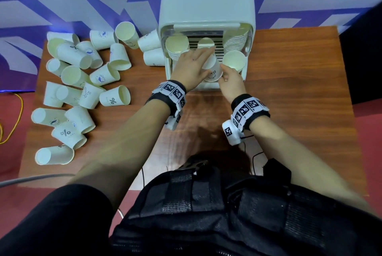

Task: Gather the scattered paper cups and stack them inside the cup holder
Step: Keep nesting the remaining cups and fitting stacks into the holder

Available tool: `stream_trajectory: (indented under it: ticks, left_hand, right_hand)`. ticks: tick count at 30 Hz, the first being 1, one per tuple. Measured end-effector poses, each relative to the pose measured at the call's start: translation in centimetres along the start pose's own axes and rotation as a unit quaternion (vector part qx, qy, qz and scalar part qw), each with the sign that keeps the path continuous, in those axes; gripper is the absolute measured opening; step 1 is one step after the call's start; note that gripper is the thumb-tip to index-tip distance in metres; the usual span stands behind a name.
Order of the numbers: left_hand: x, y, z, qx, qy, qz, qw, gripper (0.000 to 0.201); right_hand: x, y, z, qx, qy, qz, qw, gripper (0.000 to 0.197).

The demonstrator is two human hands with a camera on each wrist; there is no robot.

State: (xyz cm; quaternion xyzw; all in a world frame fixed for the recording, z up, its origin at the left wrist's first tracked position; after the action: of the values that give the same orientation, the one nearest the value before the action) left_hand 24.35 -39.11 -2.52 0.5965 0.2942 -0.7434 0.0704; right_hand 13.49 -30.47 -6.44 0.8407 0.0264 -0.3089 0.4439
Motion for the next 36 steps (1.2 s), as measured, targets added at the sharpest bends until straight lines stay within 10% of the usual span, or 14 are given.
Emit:
stream_trajectory:
  ticks: [18,28,36]
  left_hand:
    - [2.3,-1.3,-1.3,0.119,-0.024,0.099,0.988,0.038]
    - [3.0,-0.9,-1.7,0.057,0.073,0.105,0.99,0.043]
    - [-0.1,-0.9,-5.3,0.045,-0.008,0.068,0.997,0.043]
  right_hand:
    - [0.3,-0.8,-0.1,-0.06,0.003,-0.032,0.998,0.053]
    - [0.6,-0.6,0.1,-0.022,0.039,-0.088,0.995,0.059]
    - [-0.3,0.8,-1.9,-0.038,-0.065,-0.111,0.991,0.041]
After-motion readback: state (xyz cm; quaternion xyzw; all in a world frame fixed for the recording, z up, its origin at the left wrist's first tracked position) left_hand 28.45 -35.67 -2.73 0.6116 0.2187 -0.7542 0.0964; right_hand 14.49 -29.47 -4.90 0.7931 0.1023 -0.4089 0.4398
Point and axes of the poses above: each hand's wrist, its own z-axis towards the middle knuckle, its own x-axis out of the palm, y = z × x, the point moved 6 cm from there along z, towards the middle knuckle, and after that the axes turned 9 degrees about x, right-handed, at the moved point
